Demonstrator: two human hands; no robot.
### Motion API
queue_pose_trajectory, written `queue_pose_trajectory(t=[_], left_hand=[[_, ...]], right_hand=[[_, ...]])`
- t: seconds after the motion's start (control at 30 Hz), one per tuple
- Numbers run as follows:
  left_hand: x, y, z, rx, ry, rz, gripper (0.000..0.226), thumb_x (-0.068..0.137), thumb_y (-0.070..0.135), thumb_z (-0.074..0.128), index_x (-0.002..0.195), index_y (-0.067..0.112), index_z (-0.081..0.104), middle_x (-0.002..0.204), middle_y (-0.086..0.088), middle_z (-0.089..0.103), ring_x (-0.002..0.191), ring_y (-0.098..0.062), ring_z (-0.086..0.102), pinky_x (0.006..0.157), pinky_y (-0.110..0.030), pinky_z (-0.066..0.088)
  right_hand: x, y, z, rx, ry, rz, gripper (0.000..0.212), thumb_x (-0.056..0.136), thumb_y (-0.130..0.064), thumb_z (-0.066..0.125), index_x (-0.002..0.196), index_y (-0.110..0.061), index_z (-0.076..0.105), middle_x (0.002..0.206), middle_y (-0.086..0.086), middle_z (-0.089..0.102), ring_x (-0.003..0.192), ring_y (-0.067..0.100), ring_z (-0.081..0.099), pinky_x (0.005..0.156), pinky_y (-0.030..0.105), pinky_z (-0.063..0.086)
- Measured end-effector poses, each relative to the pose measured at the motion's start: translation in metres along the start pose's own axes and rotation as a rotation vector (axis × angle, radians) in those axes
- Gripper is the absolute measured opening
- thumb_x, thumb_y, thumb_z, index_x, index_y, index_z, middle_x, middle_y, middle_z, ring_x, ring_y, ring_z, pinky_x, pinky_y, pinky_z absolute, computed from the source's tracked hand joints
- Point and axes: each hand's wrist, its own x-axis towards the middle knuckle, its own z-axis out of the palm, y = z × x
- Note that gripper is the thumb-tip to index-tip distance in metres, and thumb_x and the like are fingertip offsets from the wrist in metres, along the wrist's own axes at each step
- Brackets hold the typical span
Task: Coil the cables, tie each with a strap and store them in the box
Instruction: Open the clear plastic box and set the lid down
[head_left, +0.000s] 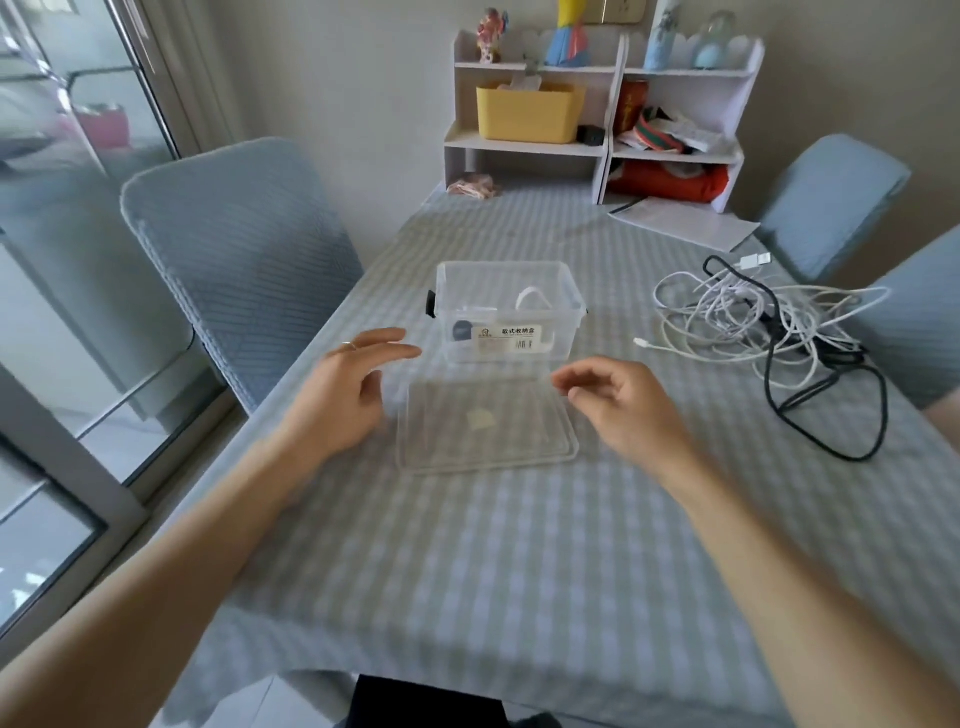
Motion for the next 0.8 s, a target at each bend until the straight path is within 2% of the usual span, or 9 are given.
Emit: queue_pose_trajectory(t=[0.07,0.1,0.17,0.27,0.33,0.4,0.5,0.63,0.8], left_hand=[[0.009,0.012,-0.004,-0.211,0.099,-0.217,0.040,0.086,-0.013,0.053,0.097,0.020,0.073,0.105,0.004,0.071,0.092,-0.008,0.066,0.078,-0.009,0.046],[0.018,0.017,-0.004,-0.348,0.100,-0.360,0.031,0.089,-0.006,0.057,0.092,0.020,0.072,0.097,0.003,0.073,0.084,-0.010,0.067,0.076,-0.013,0.049],[0.043,0.021,-0.007,-0.643,0.023,-0.669,0.009,0.091,0.012,0.064,0.092,0.017,0.071,0.098,-0.004,0.075,0.080,-0.015,0.069,0.075,-0.027,0.055],[0.082,0.021,-0.009,-0.785,-0.133,-0.893,0.024,0.092,0.035,0.065,0.100,0.012,0.067,0.099,-0.010,0.072,0.078,-0.021,0.069,0.073,-0.034,0.057],[0.101,0.020,0.001,-0.721,-0.209,-0.890,0.035,0.088,0.046,0.067,0.101,0.013,0.065,0.088,-0.007,0.069,0.072,-0.021,0.066,0.068,-0.034,0.058],[0.115,0.024,0.014,-0.671,-0.241,-0.868,0.031,0.087,0.043,0.069,0.097,0.013,0.065,0.077,-0.005,0.062,0.062,-0.019,0.061,0.059,-0.030,0.056],[0.117,0.023,0.027,-0.718,-0.099,-0.828,0.017,0.089,0.024,0.067,0.095,0.010,0.060,0.070,-0.004,0.053,0.054,-0.017,0.053,0.047,-0.025,0.050],[0.101,0.039,0.028,-0.704,0.062,-0.610,0.013,0.093,0.012,0.062,0.102,0.007,0.055,0.055,0.005,0.058,0.048,-0.010,0.056,0.048,-0.028,0.053],[0.070,0.060,0.007,-0.746,-0.030,-0.381,0.031,0.091,0.003,0.067,0.117,0.004,0.050,0.088,-0.008,0.066,0.077,-0.018,0.069,0.070,-0.037,0.062]], right_hand=[[0.006,-0.001,0.000,0.035,0.079,0.019,0.036,0.087,0.003,0.059,0.079,-0.030,0.072,0.084,-0.009,0.075,0.085,0.012,0.072,0.086,0.035,0.056],[0.009,-0.002,0.001,0.075,0.113,0.043,0.034,0.088,0.003,0.058,0.078,-0.027,0.072,0.082,-0.005,0.075,0.081,0.014,0.071,0.084,0.038,0.057],[0.017,-0.006,0.001,0.171,0.166,0.111,0.029,0.090,0.004,0.057,0.079,-0.019,0.071,0.081,0.003,0.074,0.073,0.016,0.069,0.077,0.038,0.057],[0.017,-0.006,0.000,0.265,0.204,0.203,0.023,0.093,0.003,0.055,0.082,-0.012,0.069,0.076,0.005,0.071,0.064,0.014,0.065,0.064,0.025,0.054],[0.017,-0.001,0.001,0.278,0.199,0.245,0.022,0.095,0.002,0.056,0.082,-0.011,0.067,0.072,0.004,0.069,0.061,0.012,0.064,0.059,0.021,0.053],[0.021,0.000,-0.002,0.311,0.226,0.260,0.020,0.095,0.001,0.056,0.083,-0.010,0.066,0.070,0.005,0.068,0.058,0.010,0.063,0.056,0.019,0.053],[0.024,-0.005,-0.002,0.356,0.209,0.273,0.012,0.097,-0.005,0.057,0.087,-0.007,0.064,0.073,0.007,0.066,0.058,0.014,0.061,0.053,0.019,0.052],[0.035,-0.011,-0.008,0.456,0.221,0.339,0.015,0.099,-0.021,0.057,0.087,-0.014,0.060,0.080,0.008,0.068,0.060,0.017,0.064,0.053,0.025,0.051],[0.046,-0.024,-0.014,0.474,0.096,0.275,0.027,0.095,-0.033,0.063,0.109,-0.010,0.059,0.098,0.013,0.072,0.077,0.028,0.074,0.067,0.037,0.059]])
